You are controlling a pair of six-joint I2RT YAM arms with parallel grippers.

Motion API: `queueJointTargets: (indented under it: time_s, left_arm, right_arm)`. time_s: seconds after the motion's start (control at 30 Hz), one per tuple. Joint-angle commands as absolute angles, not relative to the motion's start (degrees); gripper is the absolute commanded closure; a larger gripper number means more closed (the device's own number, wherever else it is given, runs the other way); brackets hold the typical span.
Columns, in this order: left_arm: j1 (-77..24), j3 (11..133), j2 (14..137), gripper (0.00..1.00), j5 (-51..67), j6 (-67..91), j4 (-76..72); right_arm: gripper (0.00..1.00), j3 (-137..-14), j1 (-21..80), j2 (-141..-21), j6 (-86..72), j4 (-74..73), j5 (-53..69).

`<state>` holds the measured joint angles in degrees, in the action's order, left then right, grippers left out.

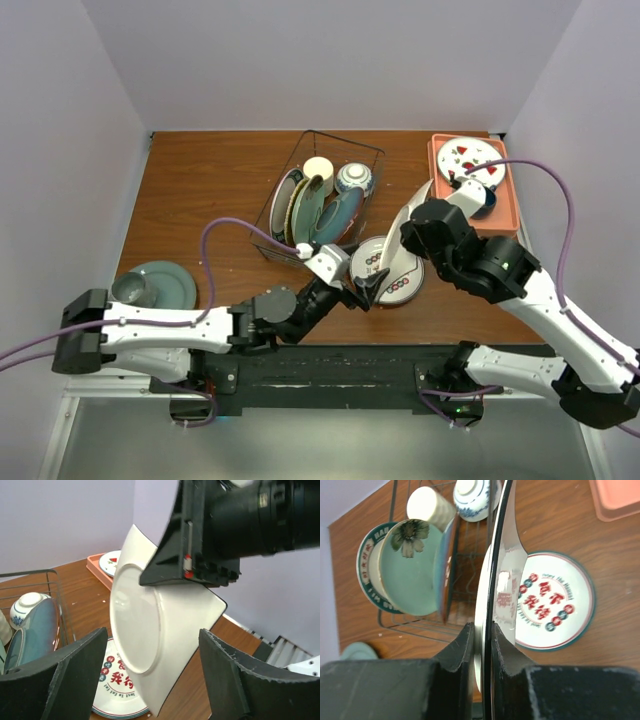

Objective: Load the mixed dishes into the dish rack

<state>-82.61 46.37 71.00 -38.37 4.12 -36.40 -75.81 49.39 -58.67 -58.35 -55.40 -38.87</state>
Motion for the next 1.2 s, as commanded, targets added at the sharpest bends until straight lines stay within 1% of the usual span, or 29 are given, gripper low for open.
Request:
queueJointTargets:
  time_s: [0.0,0.1,0.2,0.23,0.3,0.43,0.67,0.8,0.97,1.17]
  left_arm:
    - [-81.48,49.22,65.05,0.20,-38.75,8.78,-26.83]
    - [-77.71,49.92,63.02,0.18,-39.38,11.86,-20.34]
    - [-70.24,53.34,64.94,0.18,-33.15,16.78,-11.55]
    - [-68.05,55.79,67.47,0.18,-31.66,16.96,-9.86]
    - [-67.06,60.70,72.91,0.17,-31.03,16.44,-4.69]
    - [-64.87,67.32,81.29,0.18,-32.34,16.79,2.01]
    - [-61.61,73.29,91.75,0.19,-35.15,16.70,4.22]
    - [-60.82,75.76,96.23,0.21,-39.27,15.82,6.76]
    - [-58.01,76.11,97.73,0.24,-41.75,17.05,8.87]
    - [-54.23,74.36,95.02,0.27,-41.49,20.65,10.46]
  right_arm:
    - [1.00,-80.77,49.04,-54.59,-52.13,-49.75,-45.35]
    - [1.00,-80.07,49.13,-53.00,-49.84,-47.99,-45.35]
    - [1.00,-79.10,49.13,-52.03,-48.78,-47.11,-44.57]
    - [1.00,-78.84,49.04,-51.94,-48.52,-46.50,-44.13]
    - [1.00,-78.31,49.04,-51.59,-47.64,-45.88,-42.90]
    - [1.00,-77.35,49.13,-50.89,-41.76,-40.17,-37.89]
    - [1.00,-77.43,49.13,-50.19,-39.46,-38.50,-35.07]
    - [1.00,-77.17,49.13,-49.49,-39.99,-38.23,-34.80]
    - [1.00,-76.64,49.13,-49.04,-40.25,-36.92,-33.76]
    - [1.00,-75.32,49.13,-50.97,-41.04,-33.58,-32.26]
